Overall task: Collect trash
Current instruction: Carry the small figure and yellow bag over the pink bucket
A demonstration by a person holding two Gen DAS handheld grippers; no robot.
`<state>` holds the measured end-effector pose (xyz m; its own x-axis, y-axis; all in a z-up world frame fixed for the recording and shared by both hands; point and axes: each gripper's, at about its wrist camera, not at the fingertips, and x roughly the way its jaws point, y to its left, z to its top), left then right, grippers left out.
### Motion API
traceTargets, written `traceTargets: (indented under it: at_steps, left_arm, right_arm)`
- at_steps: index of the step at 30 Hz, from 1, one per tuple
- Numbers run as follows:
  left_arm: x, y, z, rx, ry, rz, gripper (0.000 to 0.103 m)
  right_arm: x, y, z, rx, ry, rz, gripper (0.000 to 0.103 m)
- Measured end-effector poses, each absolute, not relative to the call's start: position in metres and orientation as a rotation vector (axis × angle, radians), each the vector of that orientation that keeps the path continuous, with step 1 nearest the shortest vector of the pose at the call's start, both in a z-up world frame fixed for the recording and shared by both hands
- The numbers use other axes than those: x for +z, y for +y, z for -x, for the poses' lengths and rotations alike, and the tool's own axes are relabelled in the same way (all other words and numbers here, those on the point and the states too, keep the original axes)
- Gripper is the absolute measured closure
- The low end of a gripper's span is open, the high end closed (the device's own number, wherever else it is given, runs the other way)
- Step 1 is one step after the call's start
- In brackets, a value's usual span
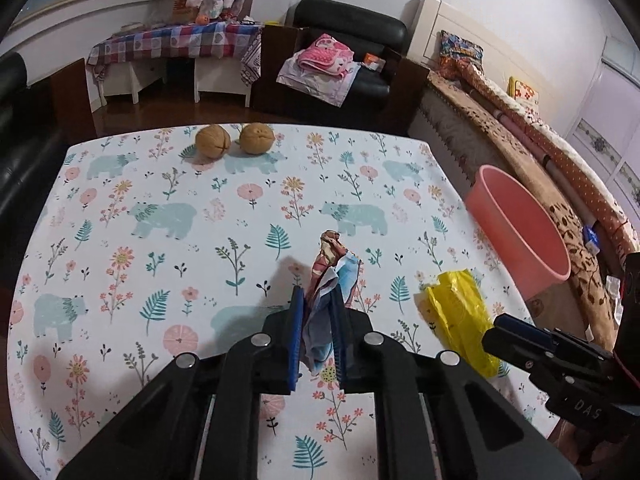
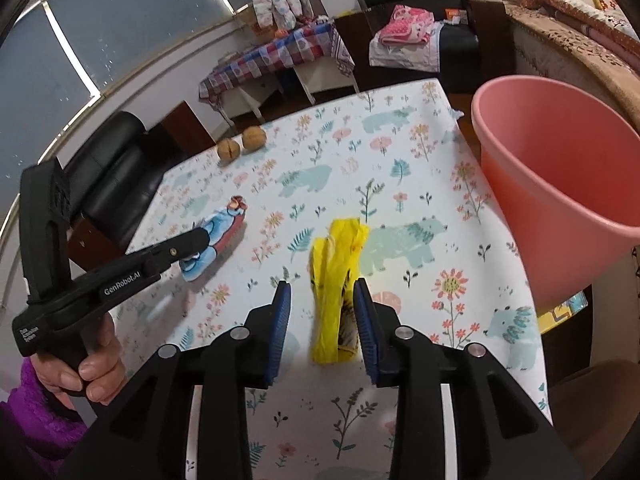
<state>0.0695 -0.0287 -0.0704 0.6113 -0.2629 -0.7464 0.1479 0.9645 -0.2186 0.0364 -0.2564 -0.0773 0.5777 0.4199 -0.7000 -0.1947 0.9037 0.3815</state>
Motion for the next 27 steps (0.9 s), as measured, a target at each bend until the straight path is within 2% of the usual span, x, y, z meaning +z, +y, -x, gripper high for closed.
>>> traceTargets:
  at_steps: [12, 24, 25, 26, 27]
  left_arm:
    - [-0.067, -0.018, -0.069, -0.208, 0.870, 0.178, 0.091]
    - [-0.076, -0.017, -0.072, -0.202, 0.889, 0.189, 0.091]
    - [-0.075, -0.017, -0.072, -0.202, 0.884, 0.188, 0.091]
    - [-0.074, -0.017, -0.071, -0.203, 0.881, 0.188, 0.091]
    - [-0.073, -0.017, -0.071, -0.204, 0.876, 0.187, 0.091]
  right_arm:
    - [-0.086, -0.268, -0.045, 0.350, 0.903, -0.316, 0.070]
    - [-0.099, -0.240, -0.050, 0.341, 0.940, -0.158, 0.070]
    - [-0.099, -0.236, -0.049, 0.350, 0.937, -0.137, 0.072]
    - [-0.099, -0.235, -0.048, 0.358, 0.935, -0.127, 0.082]
    - [-0.099, -0.232, -0.047, 0.368, 0.937, -0.116, 0.085]
